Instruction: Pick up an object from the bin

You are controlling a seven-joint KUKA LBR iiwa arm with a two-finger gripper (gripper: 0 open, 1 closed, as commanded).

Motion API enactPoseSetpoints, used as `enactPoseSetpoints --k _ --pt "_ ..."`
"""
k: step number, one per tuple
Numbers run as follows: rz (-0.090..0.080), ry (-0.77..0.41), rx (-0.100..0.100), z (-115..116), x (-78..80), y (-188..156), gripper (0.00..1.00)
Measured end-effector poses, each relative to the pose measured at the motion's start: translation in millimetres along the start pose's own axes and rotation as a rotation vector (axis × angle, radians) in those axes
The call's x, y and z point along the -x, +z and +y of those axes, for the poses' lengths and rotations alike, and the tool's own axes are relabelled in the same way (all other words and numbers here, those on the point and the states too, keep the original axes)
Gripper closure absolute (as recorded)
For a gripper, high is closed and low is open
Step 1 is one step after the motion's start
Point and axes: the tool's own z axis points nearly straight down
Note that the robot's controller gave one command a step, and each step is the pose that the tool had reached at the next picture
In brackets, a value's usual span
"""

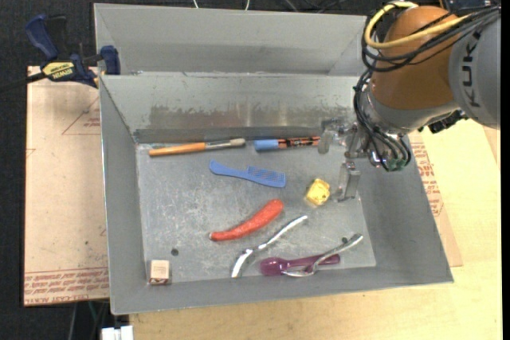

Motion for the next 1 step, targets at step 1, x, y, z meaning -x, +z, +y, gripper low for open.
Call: enactPoseSetpoints --k 1 --pt "-0.008 -0.003 -0.001 0.4 1.5 -4.9 0.00"
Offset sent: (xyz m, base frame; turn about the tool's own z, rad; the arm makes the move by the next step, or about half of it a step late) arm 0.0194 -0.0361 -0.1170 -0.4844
